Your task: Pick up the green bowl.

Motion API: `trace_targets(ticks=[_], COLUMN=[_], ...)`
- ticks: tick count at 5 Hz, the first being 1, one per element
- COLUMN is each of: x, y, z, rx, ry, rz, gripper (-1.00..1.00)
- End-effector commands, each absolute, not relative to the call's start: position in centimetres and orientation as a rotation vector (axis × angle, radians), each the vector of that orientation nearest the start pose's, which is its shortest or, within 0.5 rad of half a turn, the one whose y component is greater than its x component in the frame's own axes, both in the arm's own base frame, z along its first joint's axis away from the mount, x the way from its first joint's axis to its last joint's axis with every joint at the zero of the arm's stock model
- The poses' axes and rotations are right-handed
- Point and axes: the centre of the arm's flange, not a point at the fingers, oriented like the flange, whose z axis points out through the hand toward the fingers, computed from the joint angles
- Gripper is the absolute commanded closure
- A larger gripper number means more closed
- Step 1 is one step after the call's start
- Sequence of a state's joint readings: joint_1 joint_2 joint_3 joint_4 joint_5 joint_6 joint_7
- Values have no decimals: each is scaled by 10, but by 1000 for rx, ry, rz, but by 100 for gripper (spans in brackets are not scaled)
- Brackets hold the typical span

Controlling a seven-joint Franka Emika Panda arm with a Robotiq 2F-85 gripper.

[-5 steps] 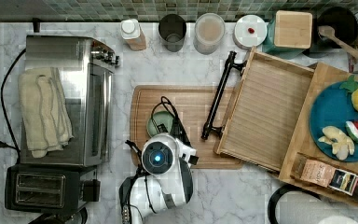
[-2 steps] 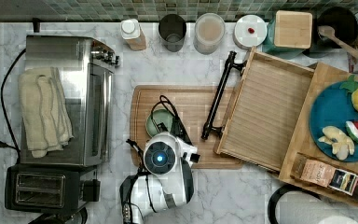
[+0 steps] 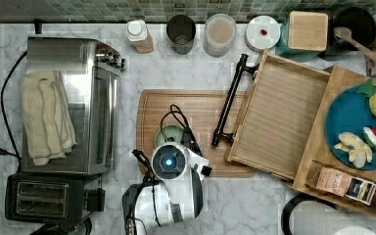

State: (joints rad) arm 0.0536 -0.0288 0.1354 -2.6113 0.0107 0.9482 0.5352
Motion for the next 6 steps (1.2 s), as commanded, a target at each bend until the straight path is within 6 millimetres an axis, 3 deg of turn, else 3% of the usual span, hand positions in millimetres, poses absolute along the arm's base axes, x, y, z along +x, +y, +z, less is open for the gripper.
trace_targets(ticks=[1,2,3,4,5,6], x=[490,489,498,491,491,481], y=[60,35,9,16,21,48], z=[443,482,513,540,551,538], rx=[-2510,-2403,-2404,-2452,-2472,-2417], ry=[1687,1798,1806,1889,1936,2011], rz=[-122,-112,-46,-92,-137,-272], gripper=[100,100,100,100,100,100])
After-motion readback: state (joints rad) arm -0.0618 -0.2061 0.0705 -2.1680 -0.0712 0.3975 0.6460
